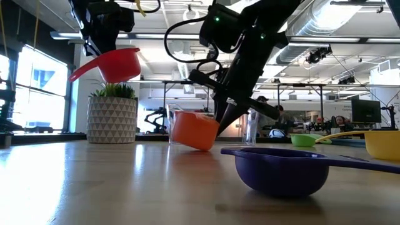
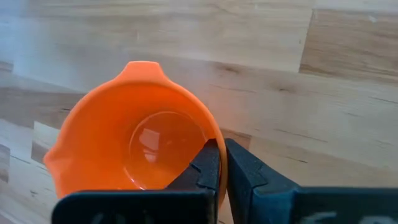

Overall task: Nest measuring cups in basket
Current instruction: Stack the red measuring cup on top of the orange measuring cup

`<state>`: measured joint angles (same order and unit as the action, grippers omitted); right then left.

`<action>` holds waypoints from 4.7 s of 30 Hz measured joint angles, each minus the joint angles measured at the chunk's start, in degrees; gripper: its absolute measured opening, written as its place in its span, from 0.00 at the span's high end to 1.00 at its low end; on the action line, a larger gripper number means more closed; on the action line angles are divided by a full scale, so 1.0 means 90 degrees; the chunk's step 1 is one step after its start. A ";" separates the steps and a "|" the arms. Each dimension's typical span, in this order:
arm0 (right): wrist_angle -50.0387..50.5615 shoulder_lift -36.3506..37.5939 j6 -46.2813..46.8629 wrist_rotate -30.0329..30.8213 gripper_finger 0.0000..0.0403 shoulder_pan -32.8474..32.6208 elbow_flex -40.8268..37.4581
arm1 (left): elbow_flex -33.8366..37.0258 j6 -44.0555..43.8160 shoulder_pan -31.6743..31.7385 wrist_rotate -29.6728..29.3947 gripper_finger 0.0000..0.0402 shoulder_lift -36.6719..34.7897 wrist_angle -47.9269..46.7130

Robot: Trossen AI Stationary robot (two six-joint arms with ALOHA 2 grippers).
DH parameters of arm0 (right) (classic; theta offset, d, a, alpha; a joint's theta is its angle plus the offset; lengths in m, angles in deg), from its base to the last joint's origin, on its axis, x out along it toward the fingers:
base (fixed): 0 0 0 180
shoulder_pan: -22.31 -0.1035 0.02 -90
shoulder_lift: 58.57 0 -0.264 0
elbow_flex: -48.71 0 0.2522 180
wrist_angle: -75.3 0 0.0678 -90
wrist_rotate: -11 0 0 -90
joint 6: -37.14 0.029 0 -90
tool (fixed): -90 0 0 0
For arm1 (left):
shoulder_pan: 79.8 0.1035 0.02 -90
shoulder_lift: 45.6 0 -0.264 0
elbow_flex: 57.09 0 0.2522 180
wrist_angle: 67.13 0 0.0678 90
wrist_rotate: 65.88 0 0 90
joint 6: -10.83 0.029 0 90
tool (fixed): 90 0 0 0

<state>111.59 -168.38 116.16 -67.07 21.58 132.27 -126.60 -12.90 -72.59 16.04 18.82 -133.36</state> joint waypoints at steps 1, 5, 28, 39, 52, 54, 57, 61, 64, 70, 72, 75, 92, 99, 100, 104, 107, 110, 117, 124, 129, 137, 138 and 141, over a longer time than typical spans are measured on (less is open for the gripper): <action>0.0000 -0.0001 0.0000 -0.0025 0.98 0.0002 0.0000 | 0.0000 0.0000 0.0000 0.0000 0.99 0.0001 0.0000; 0.0036 -0.0008 -0.0002 -0.0124 0.93 0.0000 -0.0003 | 0.0000 -0.0005 0.0000 0.0000 0.99 -0.0001 0.0000; -0.0094 0.0474 0.0049 -0.0002 0.79 0.0000 -0.0012 | 0.0000 -0.0484 0.0000 -0.0022 0.93 0.0001 0.0000; 0.0280 0.1390 -0.1090 0.0449 0.79 0.0223 -0.0012 | 0.0000 -0.1221 -0.0080 0.0003 0.97 0.0000 0.0002; 0.1048 0.1284 -0.1457 -0.0281 0.79 -0.0061 -0.0070 | 0.0000 -0.2199 -0.0321 -0.0019 0.97 -0.0002 0.0010; 0.1030 0.1136 -0.1414 -0.0267 0.79 -0.0200 -0.0070 | 0.0000 -0.2242 -0.0321 -0.0022 0.98 -0.0001 0.0020; 0.1000 0.0894 -0.1203 -0.0229 0.79 -0.0393 -0.0070 | 0.0000 -0.2244 -0.0321 -0.0022 0.98 -0.0002 0.0049; 0.0990 0.0644 -0.0931 -0.0063 0.79 -0.0588 -0.0073 | 0.0000 -0.2234 -0.0321 -0.0022 0.98 -0.0002 0.0057; 0.0967 0.0505 -0.0787 -0.0036 0.79 -0.0657 -0.0073 | 0.0000 -0.2137 -0.0318 -0.0027 0.98 -0.0002 0.0056; 0.0795 0.0161 -0.0610 -0.0081 0.79 -0.0782 -0.0073 | 0.0000 -0.2013 -0.0318 -0.0053 0.98 -0.0002 0.0163; 0.0695 0.0102 -0.0605 -0.0162 0.79 -0.0805 -0.0073 | 0.0000 -0.1980 -0.0318 -0.0051 0.98 -0.0002 0.0180; 0.0529 0.0099 -0.0508 -0.0165 0.79 -0.0811 -0.0073 | 0.0000 -0.1900 -0.0318 -0.0052 0.98 -0.0002 0.0208; -0.0861 -0.0185 -0.0091 -0.0435 0.79 -0.0810 -0.0046 | 0.0000 -0.1715 -0.0318 -0.0002 0.98 0.0001 0.0388; -0.1182 -0.0141 -0.0046 -0.0452 0.79 -0.0779 -0.0046 | 0.0000 -0.1625 -0.0316 0.0008 0.98 0.0001 0.0436; -0.1169 -0.0119 -0.0046 -0.0454 0.79 -0.0763 -0.0046 | 0.0000 -0.1625 -0.0318 0.0028 0.98 0.0001 0.0433; -0.0703 0.0097 -0.0086 -0.0367 0.79 -0.0719 -0.0046 | 0.0000 -0.1678 -0.0351 0.0172 0.98 0.0003 0.0436; -0.0101 0.0390 -0.0265 -0.0201 0.79 -0.0665 -0.0046 | 0.0002 -0.1938 -0.0402 0.0187 0.98 0.0003 0.0444; 0.0588 0.0800 -0.0505 0.0114 0.79 -0.0583 -0.0046 | 0.0005 -0.2293 -0.0481 0.0128 0.98 0.0003 0.0511; 0.1521 0.1888 -0.1484 0.0647 0.79 -0.0184 -0.0048 | -0.0002 -0.3361 -0.0800 -0.0353 0.98 0.0176 0.0874; 0.1883 0.2752 -0.2744 0.0766 0.79 0.0337 -0.0046 | 0.0005 -0.4261 -0.0982 -0.0792 0.98 0.0633 0.1434; 0.2243 0.3089 -0.3333 0.0783 0.79 0.0606 -0.0046 | 0.0002 -0.4676 -0.0993 -0.0840 0.98 0.1106 0.1996; 0.2725 0.3132 -0.3896 0.0797 0.79 0.0845 -0.0046 | 0.0000 -0.5328 -0.0993 -0.0710 0.98 0.1892 0.2953; 0.2762 0.3132 -0.3958 0.0802 0.79 0.0848 -0.0048 | 0.0000 -0.5422 -0.0993 -0.0684 0.98 0.1970 0.2955; 0.2836 0.3130 -0.4101 0.0855 0.79 0.0877 -0.0046 | 0.0000 -0.5718 -0.1004 -0.0614 0.98 0.2194 0.3114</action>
<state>137.11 -140.22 79.26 -59.37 29.47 131.86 -126.60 -64.36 -81.63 10.52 38.56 -105.33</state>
